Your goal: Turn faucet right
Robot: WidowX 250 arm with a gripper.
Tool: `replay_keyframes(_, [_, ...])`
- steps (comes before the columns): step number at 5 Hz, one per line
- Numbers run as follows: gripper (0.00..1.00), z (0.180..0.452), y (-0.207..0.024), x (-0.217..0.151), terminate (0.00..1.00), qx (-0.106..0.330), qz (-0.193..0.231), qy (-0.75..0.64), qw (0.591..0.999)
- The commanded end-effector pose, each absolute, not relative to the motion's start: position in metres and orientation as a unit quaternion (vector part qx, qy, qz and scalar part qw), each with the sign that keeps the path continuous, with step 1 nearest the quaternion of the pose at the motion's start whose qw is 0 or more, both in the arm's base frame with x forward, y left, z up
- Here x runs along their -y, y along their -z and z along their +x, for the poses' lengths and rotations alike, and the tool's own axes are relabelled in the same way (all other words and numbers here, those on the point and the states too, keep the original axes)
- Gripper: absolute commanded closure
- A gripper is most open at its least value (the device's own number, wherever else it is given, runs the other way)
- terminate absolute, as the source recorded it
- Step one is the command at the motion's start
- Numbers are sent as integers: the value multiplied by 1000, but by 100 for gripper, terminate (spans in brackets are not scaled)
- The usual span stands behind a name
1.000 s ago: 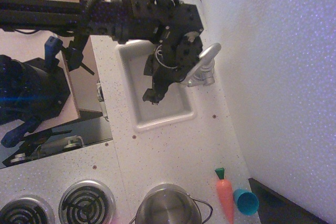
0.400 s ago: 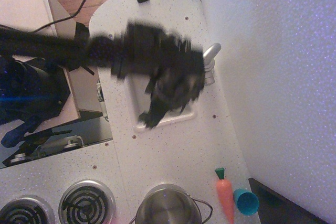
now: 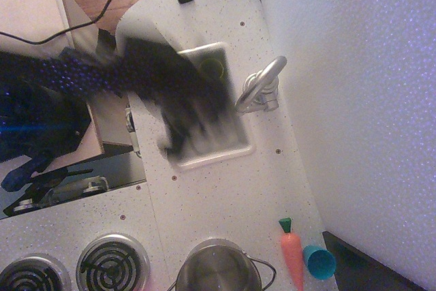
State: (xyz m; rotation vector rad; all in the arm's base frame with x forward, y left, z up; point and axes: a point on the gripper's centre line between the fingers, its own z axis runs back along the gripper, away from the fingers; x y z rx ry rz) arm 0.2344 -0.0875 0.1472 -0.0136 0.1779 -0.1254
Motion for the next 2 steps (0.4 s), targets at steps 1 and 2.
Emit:
replay_keyframes(1, [0, 248, -165, 57, 0, -43, 21, -34, 998])
replay_keyframes(2, [0, 265, -142, 52, 0, -116, 108, -25, 987])
